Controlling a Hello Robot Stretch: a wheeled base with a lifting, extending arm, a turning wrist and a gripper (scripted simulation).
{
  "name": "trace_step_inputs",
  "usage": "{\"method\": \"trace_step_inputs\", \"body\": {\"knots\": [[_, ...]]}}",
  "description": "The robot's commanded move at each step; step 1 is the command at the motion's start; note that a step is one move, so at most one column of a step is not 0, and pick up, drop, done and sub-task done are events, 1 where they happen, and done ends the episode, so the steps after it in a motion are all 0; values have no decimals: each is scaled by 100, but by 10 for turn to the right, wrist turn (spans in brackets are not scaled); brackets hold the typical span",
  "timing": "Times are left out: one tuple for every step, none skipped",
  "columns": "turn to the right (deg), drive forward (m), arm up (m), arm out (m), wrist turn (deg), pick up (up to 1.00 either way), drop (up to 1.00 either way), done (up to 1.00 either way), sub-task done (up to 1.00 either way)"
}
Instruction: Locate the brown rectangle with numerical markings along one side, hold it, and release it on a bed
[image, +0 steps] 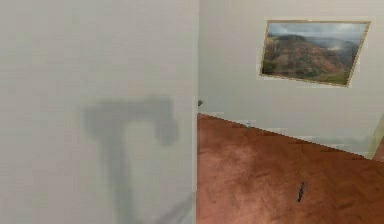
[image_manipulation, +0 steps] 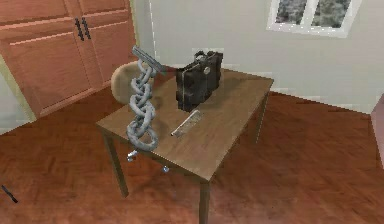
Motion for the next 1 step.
{"method": "trace_step_inputs", "body": {"knots": [[0, 0, 34, 0, 0, 0, 0, 0, 0]]}}
